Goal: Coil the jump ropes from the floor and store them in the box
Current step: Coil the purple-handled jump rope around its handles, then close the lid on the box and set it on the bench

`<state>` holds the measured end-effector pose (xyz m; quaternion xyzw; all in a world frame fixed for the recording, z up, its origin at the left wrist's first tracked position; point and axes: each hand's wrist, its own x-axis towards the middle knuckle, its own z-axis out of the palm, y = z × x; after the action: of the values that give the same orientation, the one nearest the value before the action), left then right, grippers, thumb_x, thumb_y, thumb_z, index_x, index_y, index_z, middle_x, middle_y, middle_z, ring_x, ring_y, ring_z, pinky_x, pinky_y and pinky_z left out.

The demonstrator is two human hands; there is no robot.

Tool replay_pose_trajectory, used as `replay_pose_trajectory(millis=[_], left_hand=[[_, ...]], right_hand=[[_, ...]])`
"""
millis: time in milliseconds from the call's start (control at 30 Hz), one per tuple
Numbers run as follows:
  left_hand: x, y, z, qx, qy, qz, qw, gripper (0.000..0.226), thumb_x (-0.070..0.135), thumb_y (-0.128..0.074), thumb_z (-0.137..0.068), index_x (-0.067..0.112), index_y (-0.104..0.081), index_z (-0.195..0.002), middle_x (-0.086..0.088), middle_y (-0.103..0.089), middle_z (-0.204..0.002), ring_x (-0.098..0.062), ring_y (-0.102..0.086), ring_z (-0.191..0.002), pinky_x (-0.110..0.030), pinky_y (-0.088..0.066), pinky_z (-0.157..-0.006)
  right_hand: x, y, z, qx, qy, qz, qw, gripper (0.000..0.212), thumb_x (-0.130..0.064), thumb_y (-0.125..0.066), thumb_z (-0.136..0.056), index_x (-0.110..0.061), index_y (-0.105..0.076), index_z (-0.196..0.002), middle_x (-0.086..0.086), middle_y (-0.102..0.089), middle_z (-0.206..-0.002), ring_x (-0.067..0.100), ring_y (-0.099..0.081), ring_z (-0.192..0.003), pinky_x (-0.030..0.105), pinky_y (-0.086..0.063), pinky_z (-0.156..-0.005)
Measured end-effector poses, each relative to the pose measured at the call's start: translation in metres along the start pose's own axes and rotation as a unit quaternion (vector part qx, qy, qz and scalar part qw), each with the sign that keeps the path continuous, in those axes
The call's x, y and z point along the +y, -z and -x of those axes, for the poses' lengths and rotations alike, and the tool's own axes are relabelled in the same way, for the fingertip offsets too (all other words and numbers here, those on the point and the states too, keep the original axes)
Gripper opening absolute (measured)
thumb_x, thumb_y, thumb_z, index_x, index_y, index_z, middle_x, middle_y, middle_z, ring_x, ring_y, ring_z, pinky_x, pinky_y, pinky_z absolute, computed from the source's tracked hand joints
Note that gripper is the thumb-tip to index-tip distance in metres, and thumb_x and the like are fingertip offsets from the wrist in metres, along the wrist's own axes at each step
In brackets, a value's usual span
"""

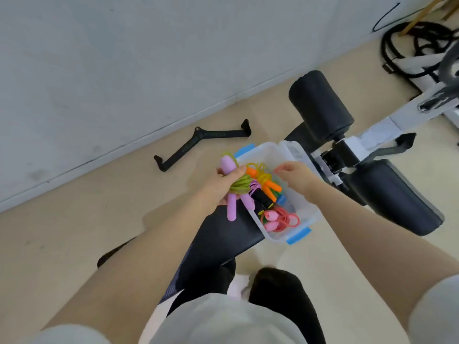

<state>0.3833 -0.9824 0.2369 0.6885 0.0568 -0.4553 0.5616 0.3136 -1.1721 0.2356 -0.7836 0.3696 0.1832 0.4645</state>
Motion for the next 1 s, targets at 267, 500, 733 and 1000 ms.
replay_pose_trajectory(millis=[267,500,733,1000], left_hand=[[-0.040,-0.092,-0.076,0.062,0.098,0.061,0.991,0.081,0.056,-0.071,-0.067,0.014,-0.037,-0.127,-0.003,-0.062,-0.113,-0.021,-0.066,-0.096,-0.041,-0.054,-0.085],[-0.080,-0.170,-0.121,0.123,0.122,0.065,0.983,0.061,0.027,-0.063,-0.085,0.016,-0.025,-0.132,-0.018,-0.048,-0.128,-0.035,-0.054,-0.112,-0.044,-0.042,-0.100],[-0.088,-0.191,-0.144,0.297,0.016,-0.172,0.939,0.036,0.019,-0.051,-0.094,0.001,-0.044,-0.125,-0.020,-0.045,-0.124,-0.035,-0.052,-0.107,-0.036,-0.043,-0.085],[-0.092,-0.196,-0.138,0.214,0.111,-0.403,0.883,0.035,0.038,-0.068,-0.080,0.014,-0.055,-0.102,-0.012,-0.056,-0.093,-0.029,-0.060,-0.078,-0.030,-0.038,-0.053]], right_hand=[[0.056,0.032,-0.060,-0.006,0.025,0.447,0.894,0.045,-0.018,-0.040,-0.096,-0.007,-0.027,-0.138,0.013,-0.034,-0.141,0.032,-0.036,-0.128,0.040,-0.037,-0.095],[0.096,0.042,-0.097,-0.097,0.028,0.400,0.911,0.036,-0.019,-0.042,-0.096,-0.006,-0.034,-0.129,0.017,-0.041,-0.131,0.037,-0.047,-0.118,0.041,-0.039,-0.091],[0.111,0.055,-0.112,-0.132,0.089,0.331,0.930,0.036,-0.019,-0.053,-0.089,-0.004,-0.040,-0.119,0.017,-0.059,-0.102,0.033,-0.057,-0.097,0.037,-0.045,-0.078],[0.078,0.063,-0.083,-0.130,0.129,0.308,0.934,0.034,-0.024,-0.059,-0.081,-0.013,-0.032,-0.098,0.005,-0.050,-0.086,0.028,-0.051,-0.077,0.032,-0.039,-0.066]])
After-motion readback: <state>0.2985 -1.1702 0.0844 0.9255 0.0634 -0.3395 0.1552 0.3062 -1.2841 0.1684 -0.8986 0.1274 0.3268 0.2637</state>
